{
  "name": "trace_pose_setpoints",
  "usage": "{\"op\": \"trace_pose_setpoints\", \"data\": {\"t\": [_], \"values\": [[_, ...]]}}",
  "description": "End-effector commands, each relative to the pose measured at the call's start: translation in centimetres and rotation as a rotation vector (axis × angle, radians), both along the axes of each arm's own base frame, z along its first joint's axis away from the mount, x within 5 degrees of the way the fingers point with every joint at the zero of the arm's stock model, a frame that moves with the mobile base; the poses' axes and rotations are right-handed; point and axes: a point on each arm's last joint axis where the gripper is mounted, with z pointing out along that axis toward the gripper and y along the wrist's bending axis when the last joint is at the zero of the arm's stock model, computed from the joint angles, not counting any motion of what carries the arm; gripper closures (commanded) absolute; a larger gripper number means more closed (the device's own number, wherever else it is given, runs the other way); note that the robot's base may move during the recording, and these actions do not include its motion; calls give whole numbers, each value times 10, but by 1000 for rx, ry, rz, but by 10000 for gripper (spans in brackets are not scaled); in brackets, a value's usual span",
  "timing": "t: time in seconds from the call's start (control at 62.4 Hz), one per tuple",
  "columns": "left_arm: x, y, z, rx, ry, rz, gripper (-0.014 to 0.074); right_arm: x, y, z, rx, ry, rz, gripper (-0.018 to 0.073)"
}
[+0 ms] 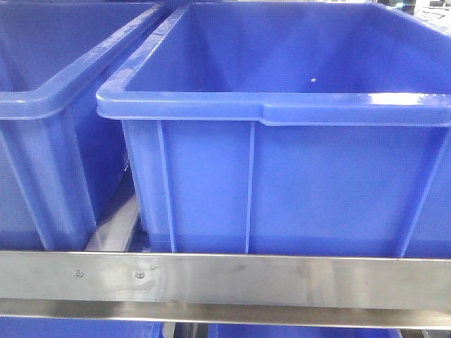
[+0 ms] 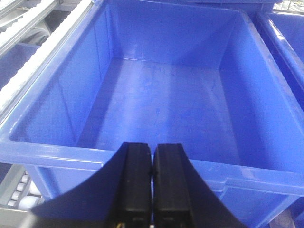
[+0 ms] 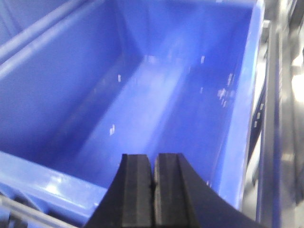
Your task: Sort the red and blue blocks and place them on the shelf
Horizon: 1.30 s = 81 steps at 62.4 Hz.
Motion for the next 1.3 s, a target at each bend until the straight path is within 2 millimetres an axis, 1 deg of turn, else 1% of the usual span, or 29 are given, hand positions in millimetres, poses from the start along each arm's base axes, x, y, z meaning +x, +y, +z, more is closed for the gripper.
{"op": "trace_pose_setpoints", "data": {"t": [0.0,0.16,0.272,0.384,0.433,0.545,0.657,0.993,1.282], "values": [[0,-1,15,0,-93,-17,461,-4,-7,11,39,-126,-71,491],[0,-1,15,0,-93,-17,461,-12,-18,-11,66,-127,-206,491],[0,-1,15,0,-93,-17,461,-19,-22,-31,63,-123,-261,491],[0,-1,15,0,-93,-17,461,-22,-23,-52,57,-114,-275,491],[0,-1,15,0,-93,-17,461,-22,-23,-65,55,-97,-277,491],[0,-1,15,0,-93,-17,461,-23,-23,-87,56,-69,-278,491],[0,-1,15,0,-93,-17,461,-25,-23,-100,68,-57,-281,491],[0,-1,15,0,-91,-16,461,-27,-24,-118,86,-129,-294,491],[0,-1,15,0,-91,-16,461,-27,-25,-114,72,-170,-296,491]]}}
